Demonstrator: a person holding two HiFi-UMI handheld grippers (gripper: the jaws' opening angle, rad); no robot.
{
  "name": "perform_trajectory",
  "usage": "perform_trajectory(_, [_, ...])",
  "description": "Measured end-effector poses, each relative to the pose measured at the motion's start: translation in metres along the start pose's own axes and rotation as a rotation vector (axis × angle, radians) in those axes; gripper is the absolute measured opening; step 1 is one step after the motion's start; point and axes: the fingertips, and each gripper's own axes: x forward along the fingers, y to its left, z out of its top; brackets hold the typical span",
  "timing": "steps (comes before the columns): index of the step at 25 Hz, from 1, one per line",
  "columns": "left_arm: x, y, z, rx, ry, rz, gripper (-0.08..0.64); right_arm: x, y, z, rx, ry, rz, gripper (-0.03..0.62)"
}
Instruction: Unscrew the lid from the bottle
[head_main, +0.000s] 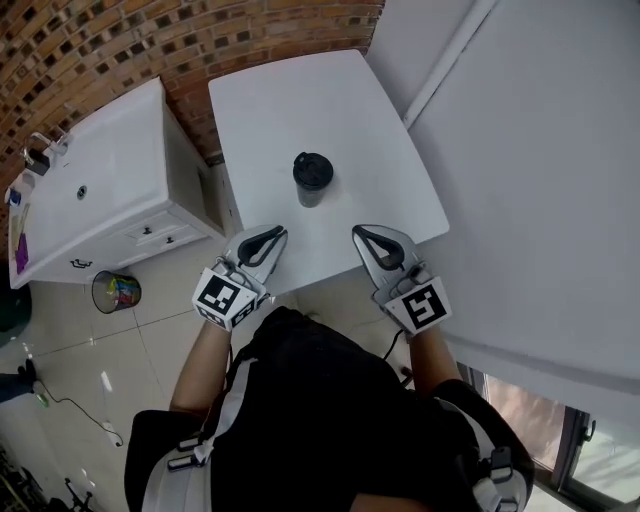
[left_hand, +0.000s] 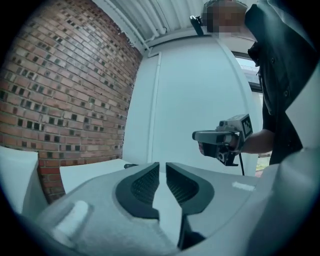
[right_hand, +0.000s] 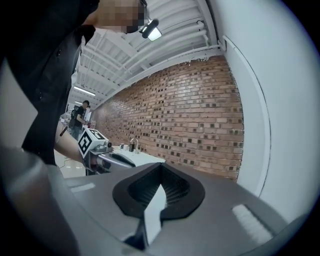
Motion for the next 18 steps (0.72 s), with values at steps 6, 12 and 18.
perform_trajectory(6, [0.047,0.046,-0.033,0.030,0.095,-0.016,0.365,0.035,-0.056,-0.010,0.024,0.047,-0.068,0.005])
perform_trajectory(12, [0.077,0.074,-0.062,0.013,0.138,-0.023,0.383,0.069,-0.065,-0.040,0.089,0.041,-0.076,0.006])
perform_trajectory(18, [0.095,0.089,-0.078,0.000,0.142,0.000,0.394,0.090,-0.081,-0.049,0.114,0.042,-0.046,0.005])
